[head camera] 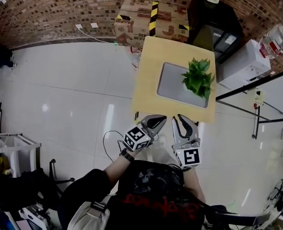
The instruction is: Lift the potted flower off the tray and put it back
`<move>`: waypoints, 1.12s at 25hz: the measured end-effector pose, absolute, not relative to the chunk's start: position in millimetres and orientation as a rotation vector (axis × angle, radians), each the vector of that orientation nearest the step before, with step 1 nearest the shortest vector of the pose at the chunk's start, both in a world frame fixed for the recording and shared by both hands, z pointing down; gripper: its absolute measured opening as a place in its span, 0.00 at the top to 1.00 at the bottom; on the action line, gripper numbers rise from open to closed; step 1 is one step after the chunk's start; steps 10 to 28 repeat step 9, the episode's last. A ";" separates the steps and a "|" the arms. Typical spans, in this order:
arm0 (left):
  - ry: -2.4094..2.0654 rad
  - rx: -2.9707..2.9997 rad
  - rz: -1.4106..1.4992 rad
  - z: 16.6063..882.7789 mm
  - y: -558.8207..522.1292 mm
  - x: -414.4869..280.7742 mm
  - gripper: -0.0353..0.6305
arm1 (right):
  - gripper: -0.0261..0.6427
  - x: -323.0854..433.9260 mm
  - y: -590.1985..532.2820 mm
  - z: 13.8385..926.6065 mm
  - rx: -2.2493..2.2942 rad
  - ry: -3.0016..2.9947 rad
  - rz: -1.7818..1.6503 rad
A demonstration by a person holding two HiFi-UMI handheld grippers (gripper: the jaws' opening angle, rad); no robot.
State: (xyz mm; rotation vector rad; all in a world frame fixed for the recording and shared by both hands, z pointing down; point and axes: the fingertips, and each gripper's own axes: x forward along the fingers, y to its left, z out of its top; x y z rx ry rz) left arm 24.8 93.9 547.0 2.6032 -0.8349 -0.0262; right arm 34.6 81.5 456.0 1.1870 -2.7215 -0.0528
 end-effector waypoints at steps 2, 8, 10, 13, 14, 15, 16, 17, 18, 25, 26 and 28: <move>-0.860 2.597 -0.030 545.1 105.5 27.4 0.96 | 0.94 45.9 95.7 456.5 1.156 -2.754 -0.007; -1.016 2.687 -0.099 495.8 102.7 50.7 0.96 | 0.96 117.5 94.9 418.6 1.239 -2.820 -0.091; -1.046 2.699 -0.109 486.0 103.0 54.3 0.96 | 0.96 129.0 96.4 409.7 1.250 -2.832 -0.111; -1.046 2.699 -0.109 486.0 103.0 54.3 0.96 | 0.96 129.0 96.4 409.7 1.250 -2.832 -0.111; -1.046 2.699 -0.109 486.0 103.0 54.3 0.96 | 0.96 129.0 96.4 409.7 1.250 -2.832 -0.111; -1.046 2.699 -0.109 486.0 103.0 54.3 0.96 | 0.96 129.0 96.4 409.7 1.250 -2.832 -0.111; -1.046 2.699 -0.109 486.0 103.0 54.3 0.96 | 0.96 129.0 96.4 409.7 1.250 -2.832 -0.111; -1.046 2.699 -0.109 486.0 103.0 54.3 0.96 | 0.96 129.0 96.4 409.7 1.250 -2.832 -0.111; -1.046 2.699 -0.109 486.0 103.0 54.3 0.96 | 0.96 129.0 96.4 409.7 1.250 -2.832 -0.111; -1.046 2.699 -0.109 486.0 103.0 54.3 0.96 | 0.96 129.0 96.4 409.7 1.250 -2.832 -0.111; -1.046 2.699 -0.109 486.0 103.0 54.3 0.96 | 0.96 129.0 96.4 409.7 1.250 -2.832 -0.111; -1.046 2.699 -0.109 486.0 103.0 54.3 0.96 | 0.96 129.0 96.4 409.7 1.250 -2.832 -0.111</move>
